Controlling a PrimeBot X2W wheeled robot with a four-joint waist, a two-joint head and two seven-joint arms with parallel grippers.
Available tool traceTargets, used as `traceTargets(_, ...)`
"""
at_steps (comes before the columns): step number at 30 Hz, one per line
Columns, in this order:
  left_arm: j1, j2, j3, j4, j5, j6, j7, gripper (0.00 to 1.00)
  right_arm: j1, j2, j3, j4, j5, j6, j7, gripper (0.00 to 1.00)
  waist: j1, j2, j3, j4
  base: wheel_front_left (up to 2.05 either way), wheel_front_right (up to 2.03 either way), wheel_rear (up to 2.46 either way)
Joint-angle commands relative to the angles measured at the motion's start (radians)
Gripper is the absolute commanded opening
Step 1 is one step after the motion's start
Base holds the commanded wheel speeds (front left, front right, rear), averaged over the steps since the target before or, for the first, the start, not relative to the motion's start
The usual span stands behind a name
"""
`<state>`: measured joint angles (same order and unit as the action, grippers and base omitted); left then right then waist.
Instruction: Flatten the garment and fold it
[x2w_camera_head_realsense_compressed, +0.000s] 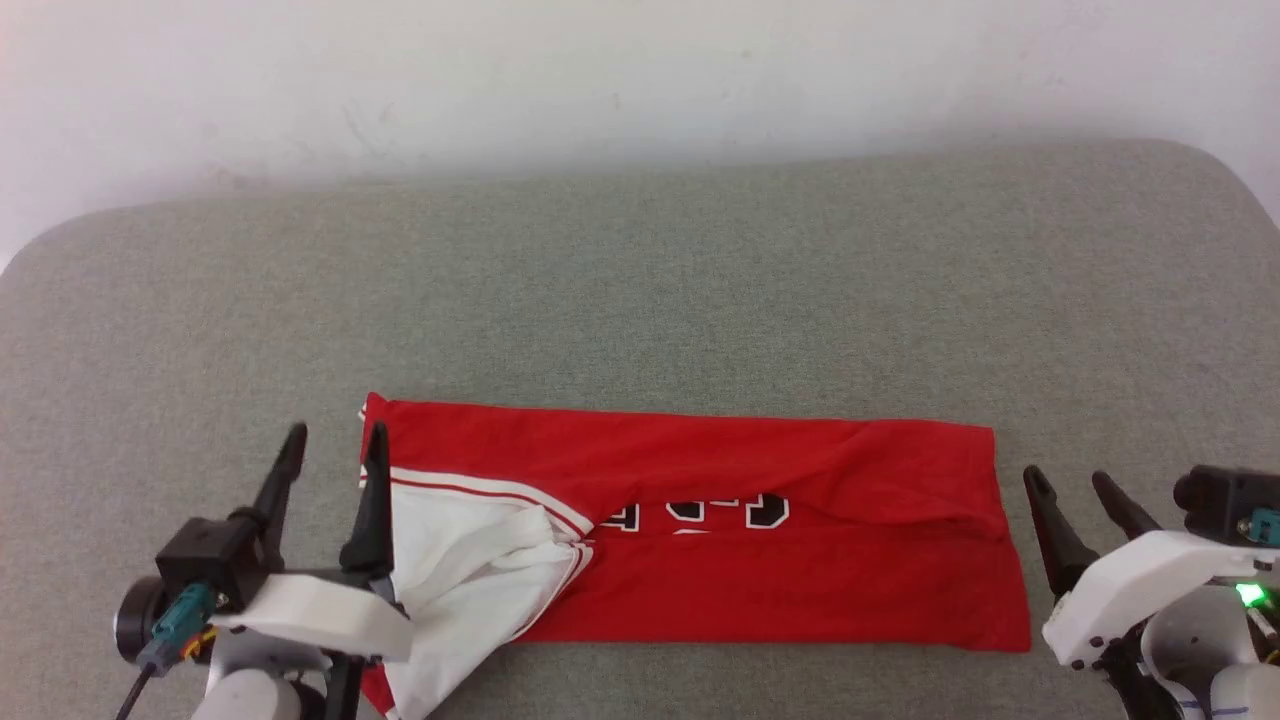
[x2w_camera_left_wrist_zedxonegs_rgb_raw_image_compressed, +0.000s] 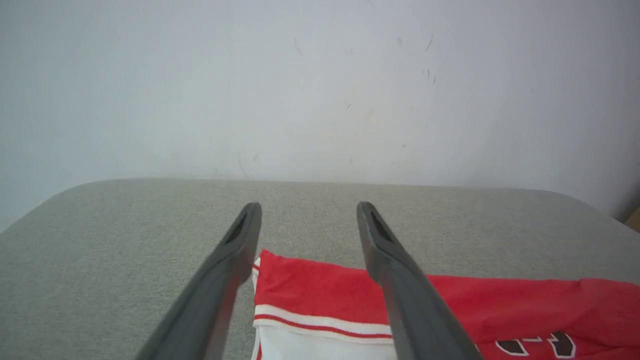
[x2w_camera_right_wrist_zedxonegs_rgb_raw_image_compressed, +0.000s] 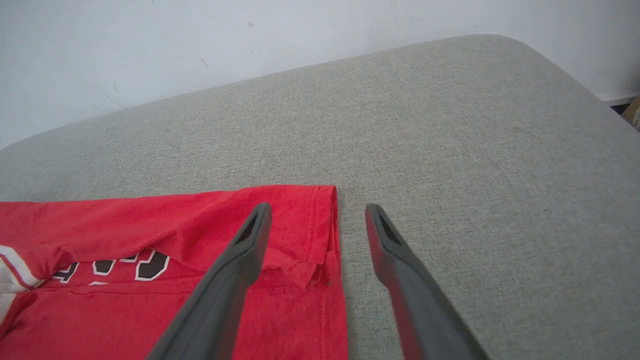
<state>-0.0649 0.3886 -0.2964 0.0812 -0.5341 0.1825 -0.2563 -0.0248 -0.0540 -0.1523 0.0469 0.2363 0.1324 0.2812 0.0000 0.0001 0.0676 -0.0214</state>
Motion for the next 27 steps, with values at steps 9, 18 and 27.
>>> traceTargets(9, -0.061, -0.124, 0.154, -0.027, 0.204, -0.065, -0.005, 1.0, -0.075, 0.004, -0.045, 0.197, 0.094, -0.002, 0.021, 1.0, 0.0, -0.0001, 0.017, 0.006, 0.0, 0.0, 0.0)
traceTargets(18, -0.092, -0.193, 0.246, 0.011, 0.272, -0.119, -0.005, 1.0, -0.18, 0.004, -0.044, 0.358, 0.075, -0.002, 0.146, 1.0, 0.0, -0.0001, 0.031, 0.01, 0.0, 0.0, 0.0)
traceTargets(27, -0.092, -0.238, 0.288, 0.043, 0.327, -0.17, -0.005, 1.0, -0.231, 0.004, -0.01, 0.467, 0.06, -0.002, 0.287, 0.86, 0.0, -0.0001, 0.038, 0.015, 0.0, 0.0, 0.0)
